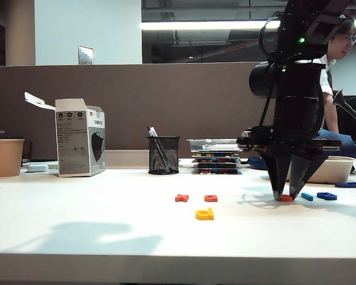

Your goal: Select the appropriate letters from the row of letter magnets placed on the table to arrange into the word "dog".

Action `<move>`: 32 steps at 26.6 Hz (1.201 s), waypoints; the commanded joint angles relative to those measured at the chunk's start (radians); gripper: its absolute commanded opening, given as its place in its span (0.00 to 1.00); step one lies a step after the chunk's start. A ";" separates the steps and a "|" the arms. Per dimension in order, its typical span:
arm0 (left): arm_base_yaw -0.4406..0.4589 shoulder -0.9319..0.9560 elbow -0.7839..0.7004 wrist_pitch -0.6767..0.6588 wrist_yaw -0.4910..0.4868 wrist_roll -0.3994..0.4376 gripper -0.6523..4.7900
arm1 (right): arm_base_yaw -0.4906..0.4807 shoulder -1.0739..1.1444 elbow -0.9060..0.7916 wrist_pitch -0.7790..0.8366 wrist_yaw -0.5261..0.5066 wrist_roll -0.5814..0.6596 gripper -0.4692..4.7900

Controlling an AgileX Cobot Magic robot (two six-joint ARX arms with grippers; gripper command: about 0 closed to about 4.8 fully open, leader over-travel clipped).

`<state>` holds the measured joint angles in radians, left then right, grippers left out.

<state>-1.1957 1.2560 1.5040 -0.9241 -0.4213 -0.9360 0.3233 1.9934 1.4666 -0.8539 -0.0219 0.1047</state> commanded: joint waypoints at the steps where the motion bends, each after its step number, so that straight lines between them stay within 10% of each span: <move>1: 0.000 -0.003 0.002 0.006 -0.005 0.002 0.11 | 0.000 0.014 -0.007 -0.005 -0.003 0.000 0.27; 32: 0.000 -0.003 0.002 0.006 -0.005 0.002 0.11 | 0.007 -0.102 -0.005 -0.066 -0.006 0.040 0.27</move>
<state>-1.1957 1.2560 1.5040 -0.9241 -0.4213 -0.9360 0.3260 1.9034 1.4601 -0.9215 -0.0223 0.1242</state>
